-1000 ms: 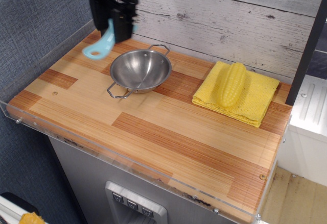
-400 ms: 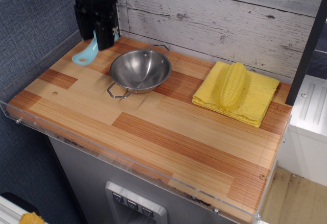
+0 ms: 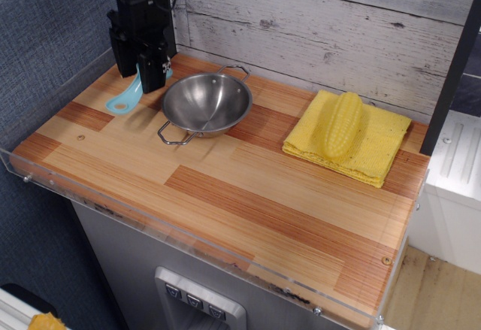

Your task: Pick up the brush and place it on the left of the pot

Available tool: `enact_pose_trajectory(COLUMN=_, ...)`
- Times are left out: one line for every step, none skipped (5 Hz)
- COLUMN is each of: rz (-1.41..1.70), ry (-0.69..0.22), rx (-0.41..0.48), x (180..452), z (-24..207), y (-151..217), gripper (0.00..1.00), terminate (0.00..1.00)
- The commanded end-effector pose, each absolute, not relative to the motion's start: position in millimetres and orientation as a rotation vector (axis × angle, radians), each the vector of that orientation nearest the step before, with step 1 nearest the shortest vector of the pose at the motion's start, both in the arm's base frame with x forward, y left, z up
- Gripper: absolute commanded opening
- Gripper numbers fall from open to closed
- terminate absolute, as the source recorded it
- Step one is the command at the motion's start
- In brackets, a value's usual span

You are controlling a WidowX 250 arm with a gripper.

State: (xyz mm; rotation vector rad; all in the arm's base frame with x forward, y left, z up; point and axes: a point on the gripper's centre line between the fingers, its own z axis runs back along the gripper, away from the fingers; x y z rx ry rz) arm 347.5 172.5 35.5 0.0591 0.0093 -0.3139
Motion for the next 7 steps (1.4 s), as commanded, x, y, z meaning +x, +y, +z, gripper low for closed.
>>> enact_pose_trajectory(rz=-0.385, ry=0.017, rx=0.013, x=340, z=28, y=184, gripper=0.0, terminate=0.0)
enact_pose_trajectory(rz=-0.382, ry=0.046, rx=0.012, x=336, z=27, y=185, gripper=1.0, terminate=0.0)
enact_pose_trajectory(rz=-0.392, ry=0.014, rx=0.024, x=332, z=42, y=186, gripper=1.0, terminate=0.0)
enact_pose_trajectory(rz=-0.387, ry=-0.002, rx=0.034, x=324, z=66, y=189, gripper=1.0, terminate=0.0)
enact_pose_trajectory(rz=-0.378, ry=-0.052, rx=0.059, x=311, z=101, y=190, gripper=1.0, terminate=0.0)
enact_pose_trajectory(rz=-0.342, ry=-0.041, rx=0.038, x=300, z=133, y=181, gripper=1.0, terminate=0.0)
enact_pose_trajectory(rz=-0.146, ry=0.027, rx=-0.053, x=293, z=143, y=141, gripper=1.0, terminate=0.0)
